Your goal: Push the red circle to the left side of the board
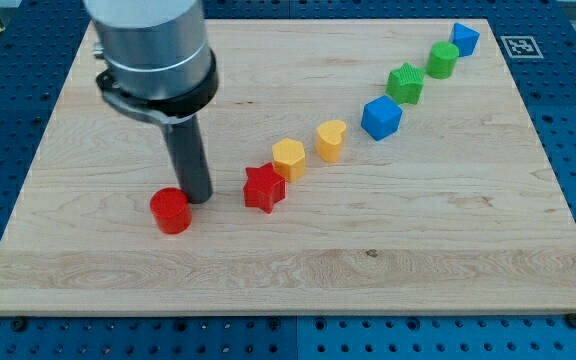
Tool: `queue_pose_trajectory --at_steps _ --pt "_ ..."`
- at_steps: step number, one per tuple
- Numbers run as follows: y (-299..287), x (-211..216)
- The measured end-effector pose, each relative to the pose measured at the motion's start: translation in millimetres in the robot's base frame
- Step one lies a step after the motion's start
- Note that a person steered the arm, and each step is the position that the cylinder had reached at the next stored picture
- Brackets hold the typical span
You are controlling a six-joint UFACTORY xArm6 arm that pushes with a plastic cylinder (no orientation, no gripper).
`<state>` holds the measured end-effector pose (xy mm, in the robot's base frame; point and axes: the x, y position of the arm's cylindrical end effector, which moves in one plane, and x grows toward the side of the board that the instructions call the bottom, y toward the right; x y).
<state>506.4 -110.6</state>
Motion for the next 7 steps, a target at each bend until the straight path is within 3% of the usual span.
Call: queue_pose_trajectory --at_steps 3,5,7 --pt "-16 17" --pt "50 24" --pt "105 58"
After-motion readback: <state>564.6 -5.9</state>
